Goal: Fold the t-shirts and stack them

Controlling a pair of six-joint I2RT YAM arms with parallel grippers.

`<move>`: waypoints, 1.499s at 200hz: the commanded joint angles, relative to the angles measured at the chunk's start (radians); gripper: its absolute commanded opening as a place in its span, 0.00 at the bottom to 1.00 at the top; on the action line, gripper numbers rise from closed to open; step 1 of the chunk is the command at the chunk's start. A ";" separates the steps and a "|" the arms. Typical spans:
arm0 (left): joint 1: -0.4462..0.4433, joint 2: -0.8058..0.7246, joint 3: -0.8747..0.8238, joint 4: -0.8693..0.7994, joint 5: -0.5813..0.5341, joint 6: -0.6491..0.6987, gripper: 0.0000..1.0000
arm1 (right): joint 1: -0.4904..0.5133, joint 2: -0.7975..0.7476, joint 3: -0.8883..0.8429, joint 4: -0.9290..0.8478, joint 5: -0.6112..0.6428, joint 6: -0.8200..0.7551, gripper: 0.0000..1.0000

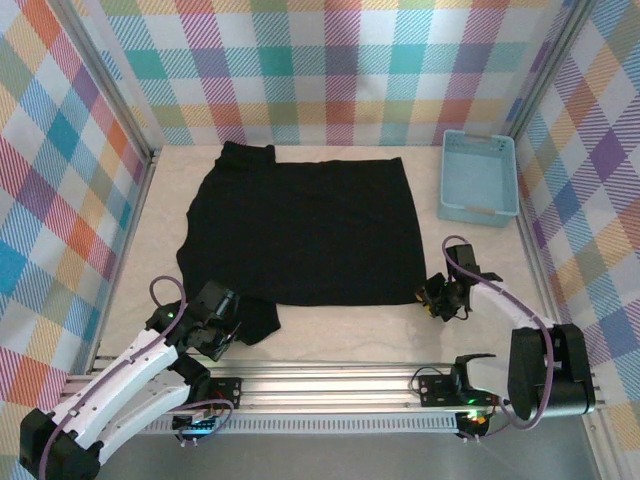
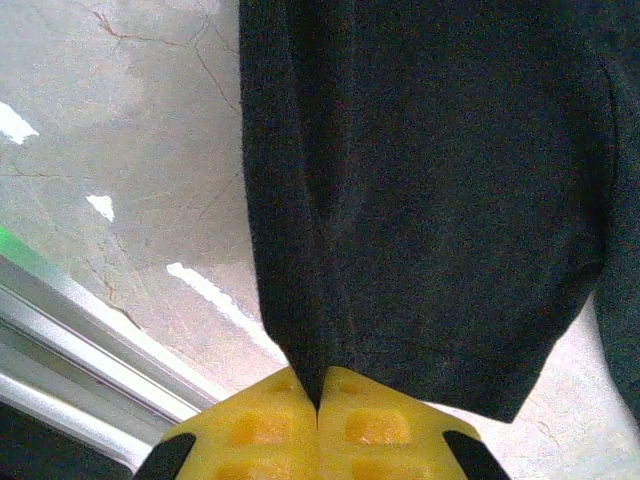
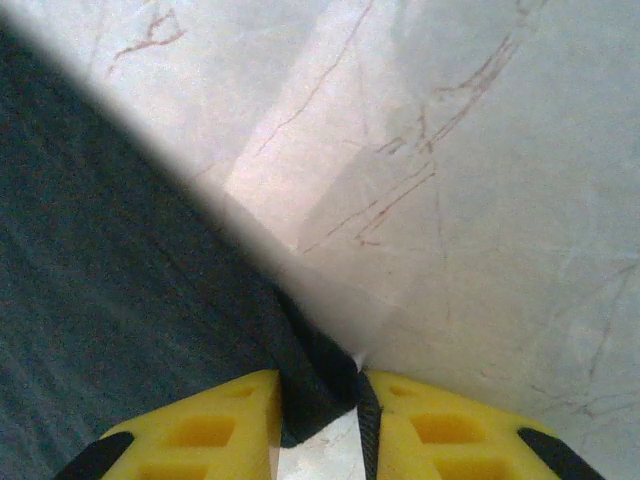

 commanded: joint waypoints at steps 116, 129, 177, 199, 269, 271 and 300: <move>-0.011 -0.039 0.212 -0.143 0.008 0.007 0.00 | -0.002 -0.250 0.100 -0.253 0.031 -0.175 0.00; -0.011 -0.004 0.254 -0.142 -0.016 0.032 0.00 | -0.002 -0.268 0.100 -0.258 0.032 -0.179 0.00; -0.005 0.172 0.398 -0.047 -0.079 0.114 0.00 | -0.001 -0.120 0.172 -0.204 0.019 -0.209 0.00; 0.041 0.283 0.465 0.010 -0.058 0.196 0.00 | -0.002 -0.039 0.227 -0.180 0.004 -0.209 0.00; 0.264 0.566 0.714 0.087 0.011 0.411 0.00 | -0.007 0.169 0.427 -0.178 0.025 -0.168 0.00; 0.266 0.574 0.720 0.090 0.014 0.416 0.00 | -0.008 0.175 0.433 -0.178 0.028 -0.167 0.00; 0.331 0.659 0.811 0.116 0.057 0.481 0.00 | -0.016 0.266 0.506 -0.172 0.026 -0.153 0.00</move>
